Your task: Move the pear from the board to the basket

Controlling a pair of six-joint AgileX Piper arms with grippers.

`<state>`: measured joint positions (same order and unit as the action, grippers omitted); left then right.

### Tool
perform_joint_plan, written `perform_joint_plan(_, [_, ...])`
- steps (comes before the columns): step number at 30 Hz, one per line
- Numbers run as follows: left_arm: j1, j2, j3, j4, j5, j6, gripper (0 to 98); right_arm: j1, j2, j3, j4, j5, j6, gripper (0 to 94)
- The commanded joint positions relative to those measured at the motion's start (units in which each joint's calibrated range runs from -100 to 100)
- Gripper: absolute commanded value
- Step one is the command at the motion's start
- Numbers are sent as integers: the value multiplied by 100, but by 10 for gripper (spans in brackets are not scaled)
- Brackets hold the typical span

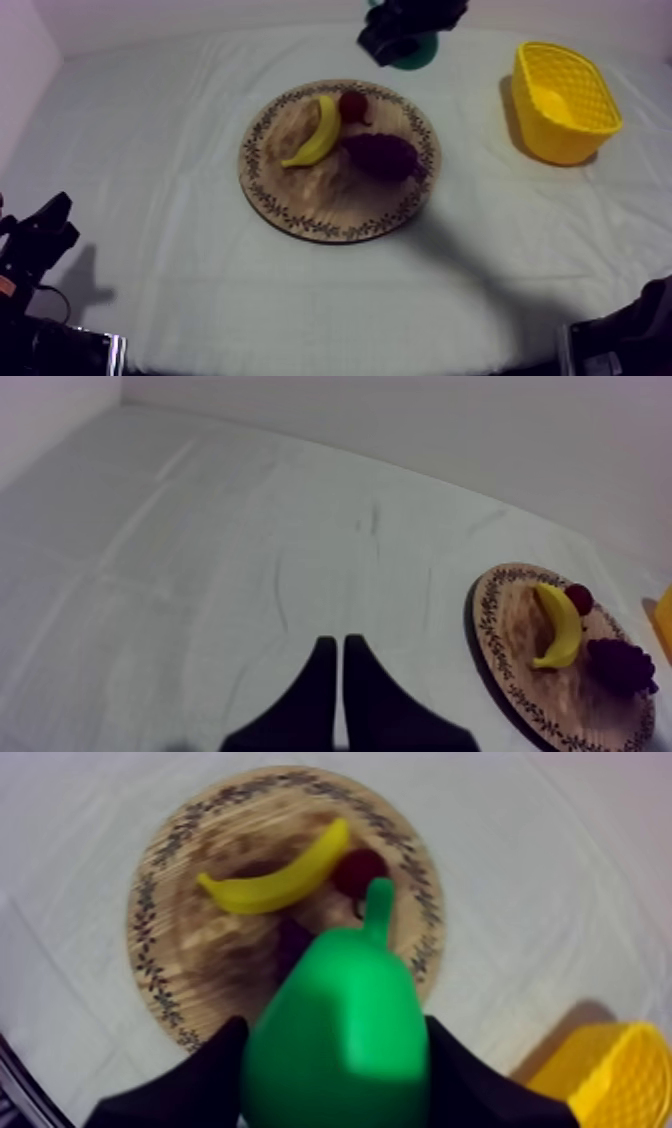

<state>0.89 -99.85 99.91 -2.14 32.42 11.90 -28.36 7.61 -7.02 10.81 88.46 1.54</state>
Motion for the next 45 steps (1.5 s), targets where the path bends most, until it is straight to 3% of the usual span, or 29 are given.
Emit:
perform_joint_plan(1, [1,2,-2,-3,0,-1,1,283,-5,7,-49,61,-47,335])
perform_joint_plan(10, [1,2,-2,-3,0,-1,1,1359,204,-366,-226,363,-204,333])
perform_joint_plan(24, [1,2,-2,-3,0,-1,1,2877,969,-406,-72,-108,-47,340])
perform_joint_plan(38, [1,2,-2,-3,0,-1,1,3187,1946,-122,-9,-681,71,374])
perform_joint_plan(45, [1,2,-2,-3,0,-1,1,3168,2315,34,88,-860,-50,528])
